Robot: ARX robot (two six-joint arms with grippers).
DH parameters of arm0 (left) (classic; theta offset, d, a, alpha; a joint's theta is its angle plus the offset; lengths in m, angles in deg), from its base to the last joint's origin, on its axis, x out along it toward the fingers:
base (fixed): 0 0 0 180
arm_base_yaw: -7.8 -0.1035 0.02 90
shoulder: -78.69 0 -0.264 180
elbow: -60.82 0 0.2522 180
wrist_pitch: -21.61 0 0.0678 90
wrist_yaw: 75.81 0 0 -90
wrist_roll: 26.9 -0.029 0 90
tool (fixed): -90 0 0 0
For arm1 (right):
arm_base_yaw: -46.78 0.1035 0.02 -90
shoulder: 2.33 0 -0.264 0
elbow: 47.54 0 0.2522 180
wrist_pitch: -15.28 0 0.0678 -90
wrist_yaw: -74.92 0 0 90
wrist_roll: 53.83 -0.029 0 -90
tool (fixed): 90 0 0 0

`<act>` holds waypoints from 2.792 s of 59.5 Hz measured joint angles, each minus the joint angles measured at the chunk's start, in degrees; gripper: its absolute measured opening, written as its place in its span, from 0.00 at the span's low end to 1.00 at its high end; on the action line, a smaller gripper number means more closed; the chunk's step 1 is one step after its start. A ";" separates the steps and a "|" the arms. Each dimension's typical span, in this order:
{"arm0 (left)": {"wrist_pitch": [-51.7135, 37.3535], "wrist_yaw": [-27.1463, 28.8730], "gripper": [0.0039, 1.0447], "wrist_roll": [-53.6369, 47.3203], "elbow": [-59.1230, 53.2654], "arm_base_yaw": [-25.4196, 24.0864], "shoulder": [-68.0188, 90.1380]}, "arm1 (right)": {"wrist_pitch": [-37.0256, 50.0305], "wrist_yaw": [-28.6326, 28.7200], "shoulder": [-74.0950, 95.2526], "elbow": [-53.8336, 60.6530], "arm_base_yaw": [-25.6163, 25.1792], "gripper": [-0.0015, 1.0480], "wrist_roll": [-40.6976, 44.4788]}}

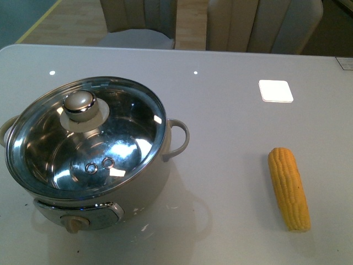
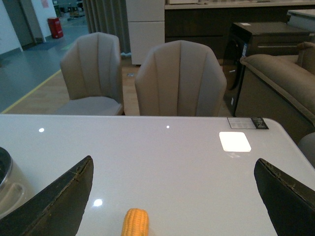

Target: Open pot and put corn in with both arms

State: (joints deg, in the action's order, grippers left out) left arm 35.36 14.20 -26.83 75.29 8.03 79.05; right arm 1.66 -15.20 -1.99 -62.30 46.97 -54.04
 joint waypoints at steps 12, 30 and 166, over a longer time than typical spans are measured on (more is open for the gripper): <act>0.00 0.00 0.94 0.00 0.00 0.02 0.00 | 0.00 0.00 0.00 0.00 0.00 0.92 0.02; 0.00 0.00 0.94 0.00 0.00 0.02 0.00 | 0.00 0.00 0.00 0.00 0.00 0.92 0.02; -61.37 8.66 0.94 4.42 31.23 20.13 117.48 | 0.00 0.00 -0.02 0.00 0.00 0.92 0.00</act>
State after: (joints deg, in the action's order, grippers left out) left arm -26.02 22.86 -22.41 106.52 28.16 196.53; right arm 1.66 -15.20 -2.01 -62.30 46.97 -54.04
